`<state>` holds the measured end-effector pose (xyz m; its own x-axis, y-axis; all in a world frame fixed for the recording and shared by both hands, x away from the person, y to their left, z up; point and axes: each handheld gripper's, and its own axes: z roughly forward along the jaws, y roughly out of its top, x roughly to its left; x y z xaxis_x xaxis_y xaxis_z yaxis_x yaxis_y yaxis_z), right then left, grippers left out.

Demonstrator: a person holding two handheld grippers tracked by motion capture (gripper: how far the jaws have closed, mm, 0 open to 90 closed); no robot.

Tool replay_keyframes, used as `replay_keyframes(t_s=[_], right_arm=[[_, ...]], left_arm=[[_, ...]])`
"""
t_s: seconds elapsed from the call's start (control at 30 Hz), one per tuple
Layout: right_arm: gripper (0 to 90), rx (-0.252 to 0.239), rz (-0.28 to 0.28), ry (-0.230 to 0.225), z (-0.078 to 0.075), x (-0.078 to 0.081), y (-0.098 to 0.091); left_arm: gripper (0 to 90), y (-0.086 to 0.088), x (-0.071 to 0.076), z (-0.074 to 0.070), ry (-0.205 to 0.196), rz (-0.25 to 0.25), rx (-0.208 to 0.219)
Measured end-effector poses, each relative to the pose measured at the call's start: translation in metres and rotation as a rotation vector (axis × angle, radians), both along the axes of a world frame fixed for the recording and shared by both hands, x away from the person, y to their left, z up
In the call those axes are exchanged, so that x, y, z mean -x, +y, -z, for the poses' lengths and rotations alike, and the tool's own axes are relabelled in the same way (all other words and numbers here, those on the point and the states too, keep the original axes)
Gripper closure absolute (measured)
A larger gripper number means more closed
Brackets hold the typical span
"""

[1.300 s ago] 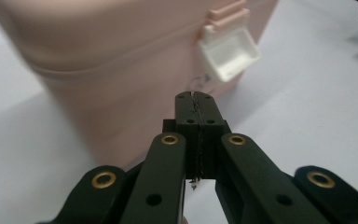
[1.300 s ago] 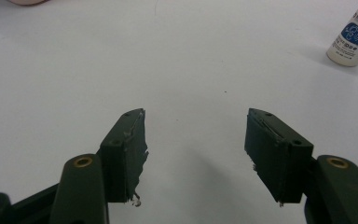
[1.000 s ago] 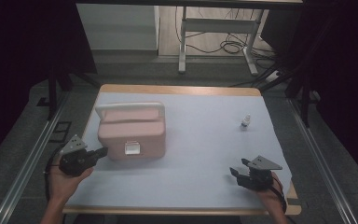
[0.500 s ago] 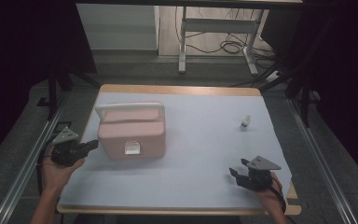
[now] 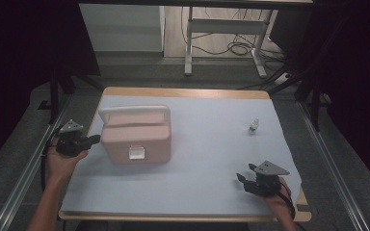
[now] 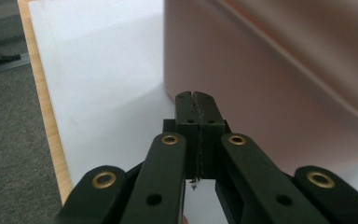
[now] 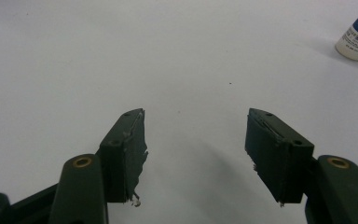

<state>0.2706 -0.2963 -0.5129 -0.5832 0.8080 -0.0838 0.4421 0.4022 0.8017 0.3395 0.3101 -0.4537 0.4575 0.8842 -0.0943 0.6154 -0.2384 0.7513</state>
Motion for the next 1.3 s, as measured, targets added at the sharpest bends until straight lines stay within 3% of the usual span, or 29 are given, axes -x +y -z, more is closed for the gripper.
replay_keyframes(t_s=[0.17,0.3,0.8,0.87,1.07,1.3], right_arm=[[38.1,0.011,-0.003,0.004,0.001,0.000,0.001],[38.1,0.014,-0.005,0.005,0.002,0.000,0.001],[37.8,0.026,-0.006,0.006,0.003,-0.001,0.003],[37.7,0.027,-0.006,0.004,0.003,0.000,0.002],[37.6,0.029,-0.006,0.004,0.003,-0.001,0.003],[37.5,0.036,-0.009,0.001,0.003,-0.001,0.004]], left_arm=[[90.0,0.005,-0.022,0.008,0.021,-0.003,-0.016],[90.0,0.009,-0.032,0.011,0.025,0.006,-0.008],[90.0,-0.006,-0.051,0.013,0.029,0.070,0.013],[90.0,-0.009,-0.054,0.013,0.027,0.069,-0.003],[90.0,-0.008,-0.058,0.013,0.030,0.075,0.008],[90.0,-0.018,-0.063,0.011,0.027,0.086,0.004]])
